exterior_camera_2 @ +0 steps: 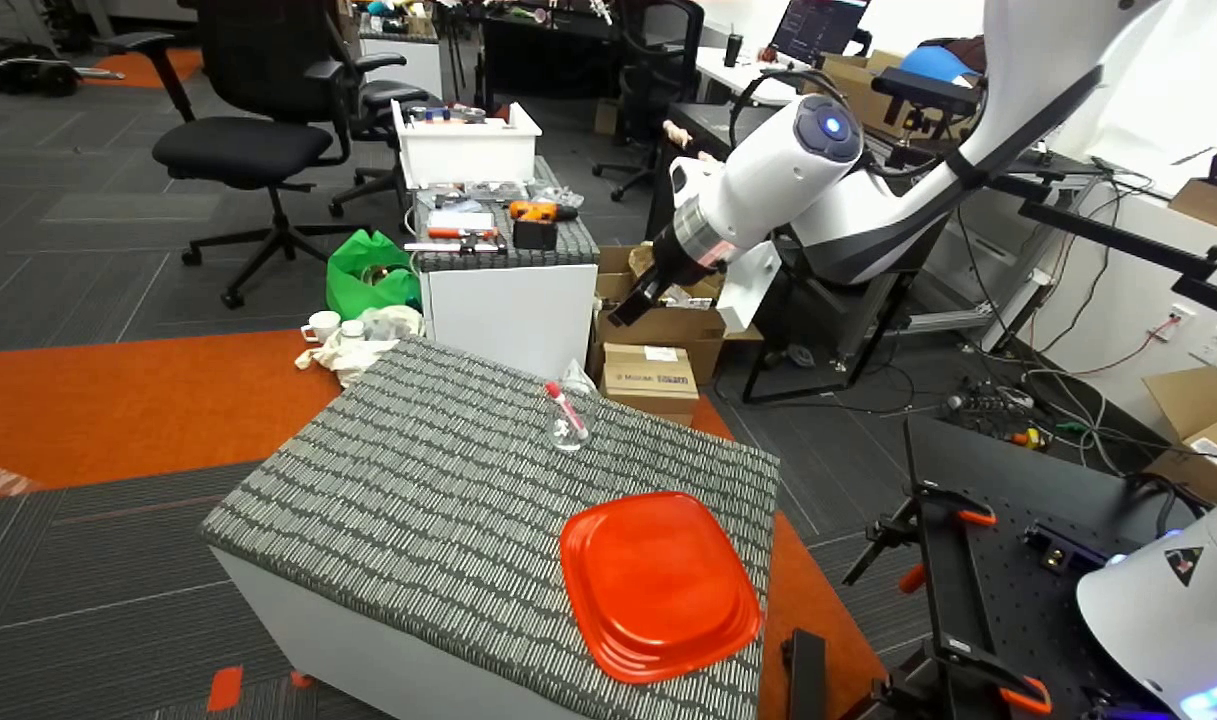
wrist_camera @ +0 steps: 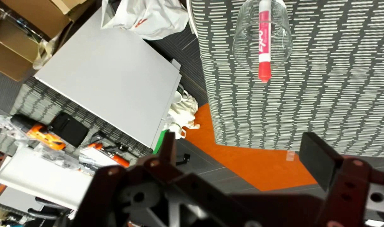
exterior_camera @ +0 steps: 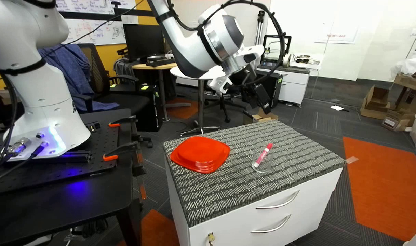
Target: Remove the pen from the cup
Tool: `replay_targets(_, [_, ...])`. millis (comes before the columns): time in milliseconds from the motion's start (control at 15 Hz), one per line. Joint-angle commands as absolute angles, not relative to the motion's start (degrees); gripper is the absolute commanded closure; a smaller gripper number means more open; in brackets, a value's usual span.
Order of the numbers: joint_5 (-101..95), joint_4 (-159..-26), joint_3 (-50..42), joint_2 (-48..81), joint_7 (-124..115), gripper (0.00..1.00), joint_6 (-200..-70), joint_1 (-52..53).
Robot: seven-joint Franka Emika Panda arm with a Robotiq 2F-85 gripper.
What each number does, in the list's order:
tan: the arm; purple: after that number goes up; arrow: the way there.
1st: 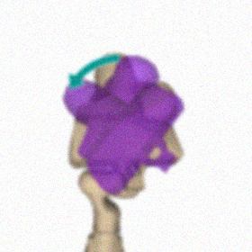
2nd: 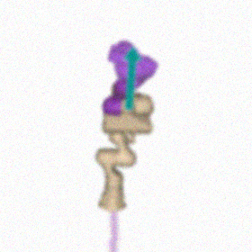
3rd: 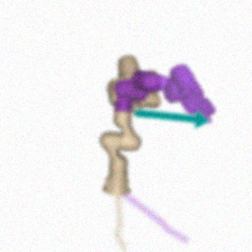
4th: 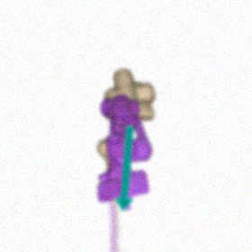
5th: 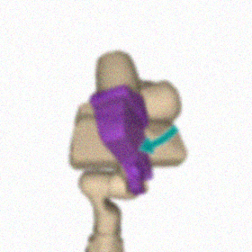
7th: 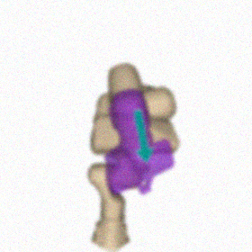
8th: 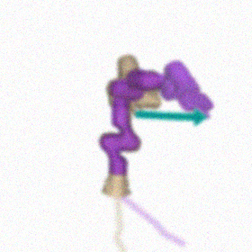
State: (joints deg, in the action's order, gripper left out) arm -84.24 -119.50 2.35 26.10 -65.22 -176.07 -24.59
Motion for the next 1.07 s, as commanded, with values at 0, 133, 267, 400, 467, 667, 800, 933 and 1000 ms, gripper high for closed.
replay_targets(0, [-87.85,-113.84,1.82,32.05,-68.07,0.0,-179.11,-24.31])
replay_targets(133, [-87.61,-112.09,2.08,34.62,-67.27,0.0,-179.55,-24.53])
replay_targets(267, [-87.25,-110.92,2.26,36.54,-66.84,0.0,-179.84,-24.64])
replay_targets(400, [-87.69,-109.68,2.24,38.17,-66.83,0.0,-180.5,-24.62])
replay_targets(467, [-88.16,-108.84,2.18,39.06,-66.77,0.0,-181.24,-24.68])
replay_targets(667, [-90.71,-105.36,1.9,41.81,-67.52,0.0,-182.84,-24.45])
replay_targets(800, [-90.51,-103.31,2.16,43.9,-66.96,0.0,-182.98,-24.77])
replay_targets(933, [-89.31,-101.89,2.46,46.05,-65.72,0.0,-182.77,-25.09])
replay_targets(1000, [-88.94,-101.09,2.57,47.13,-65.36,0.0,-182.73,-25.21])
